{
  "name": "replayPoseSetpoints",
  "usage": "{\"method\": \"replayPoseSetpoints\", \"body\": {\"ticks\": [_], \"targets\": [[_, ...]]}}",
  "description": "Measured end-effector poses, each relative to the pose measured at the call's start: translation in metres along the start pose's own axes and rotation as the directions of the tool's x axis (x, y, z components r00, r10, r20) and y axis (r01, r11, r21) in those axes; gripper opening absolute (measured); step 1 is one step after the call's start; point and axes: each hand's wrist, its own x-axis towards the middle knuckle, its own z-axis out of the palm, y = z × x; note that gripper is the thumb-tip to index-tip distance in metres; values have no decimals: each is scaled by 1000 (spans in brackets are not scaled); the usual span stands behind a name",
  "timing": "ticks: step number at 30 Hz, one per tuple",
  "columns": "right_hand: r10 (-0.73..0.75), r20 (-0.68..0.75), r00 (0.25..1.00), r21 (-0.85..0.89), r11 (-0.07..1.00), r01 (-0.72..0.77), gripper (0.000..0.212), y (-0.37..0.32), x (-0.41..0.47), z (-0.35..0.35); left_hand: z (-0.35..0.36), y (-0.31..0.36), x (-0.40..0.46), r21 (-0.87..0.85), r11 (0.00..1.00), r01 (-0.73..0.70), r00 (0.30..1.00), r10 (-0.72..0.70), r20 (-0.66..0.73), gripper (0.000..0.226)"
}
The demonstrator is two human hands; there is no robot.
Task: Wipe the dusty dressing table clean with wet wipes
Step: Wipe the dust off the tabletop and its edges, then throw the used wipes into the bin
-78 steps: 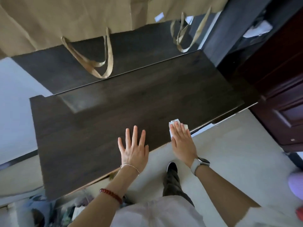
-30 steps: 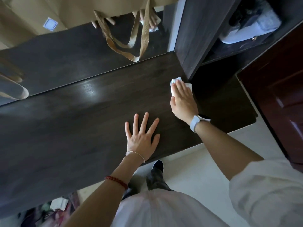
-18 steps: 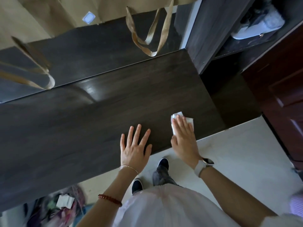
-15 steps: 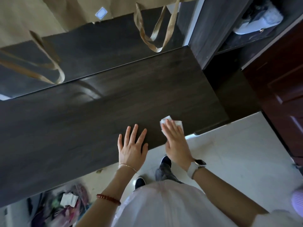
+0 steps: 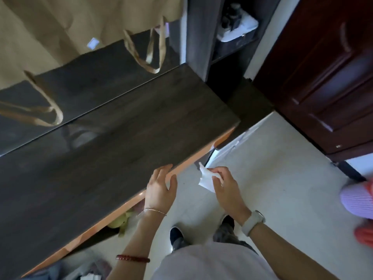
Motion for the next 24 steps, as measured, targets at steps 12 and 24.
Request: {"method": "replayPoseSetpoints", "body": {"ticks": [12,24], "targets": [[222,-596,772,270,960,-68,21,105,-46,-248,247,270,-13,-291,947,-135,883,248,398,22],[538,-740,405,521,838,-162,29,260,-83,-421,436,417,-37,-81,935,-344,823,342,454,48]]}}
